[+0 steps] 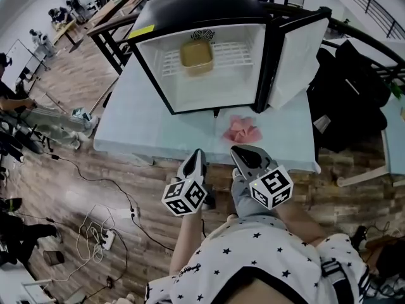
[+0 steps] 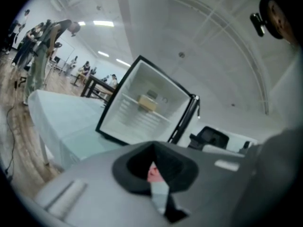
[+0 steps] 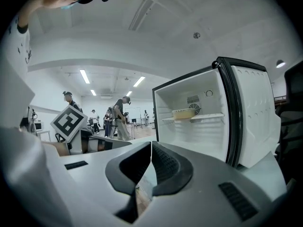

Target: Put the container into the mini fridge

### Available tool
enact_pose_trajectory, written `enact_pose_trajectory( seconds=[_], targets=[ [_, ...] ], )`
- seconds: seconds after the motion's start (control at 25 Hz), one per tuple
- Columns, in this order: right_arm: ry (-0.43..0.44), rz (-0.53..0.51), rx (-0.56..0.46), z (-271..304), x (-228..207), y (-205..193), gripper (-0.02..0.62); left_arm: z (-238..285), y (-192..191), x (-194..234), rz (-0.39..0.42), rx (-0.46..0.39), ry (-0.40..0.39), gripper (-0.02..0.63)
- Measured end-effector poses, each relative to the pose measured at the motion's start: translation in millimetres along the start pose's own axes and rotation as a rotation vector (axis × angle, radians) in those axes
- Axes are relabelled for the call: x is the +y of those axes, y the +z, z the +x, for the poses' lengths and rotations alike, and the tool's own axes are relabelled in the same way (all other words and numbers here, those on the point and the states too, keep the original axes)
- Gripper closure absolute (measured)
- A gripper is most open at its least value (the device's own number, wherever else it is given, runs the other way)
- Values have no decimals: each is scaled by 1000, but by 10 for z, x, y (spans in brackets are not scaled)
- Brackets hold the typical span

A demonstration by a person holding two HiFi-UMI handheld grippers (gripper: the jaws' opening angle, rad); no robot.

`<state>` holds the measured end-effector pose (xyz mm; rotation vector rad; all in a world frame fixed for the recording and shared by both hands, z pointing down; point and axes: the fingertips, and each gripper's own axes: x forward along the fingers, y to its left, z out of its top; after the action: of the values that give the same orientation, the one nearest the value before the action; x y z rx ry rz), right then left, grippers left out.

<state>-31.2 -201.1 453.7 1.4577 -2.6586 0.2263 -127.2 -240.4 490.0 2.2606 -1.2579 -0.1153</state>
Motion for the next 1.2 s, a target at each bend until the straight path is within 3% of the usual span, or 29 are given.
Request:
enact_pose_trajectory(
  seconds=[0.56,1.2],
  targets=[
    [35,-6,7,-383,378,-186,574,-643,-442,-112,2,8,29,601],
    [49,-30,-18,-434,423,-135,575,-666,-415,-160,6,5,16,601]
  ],
)
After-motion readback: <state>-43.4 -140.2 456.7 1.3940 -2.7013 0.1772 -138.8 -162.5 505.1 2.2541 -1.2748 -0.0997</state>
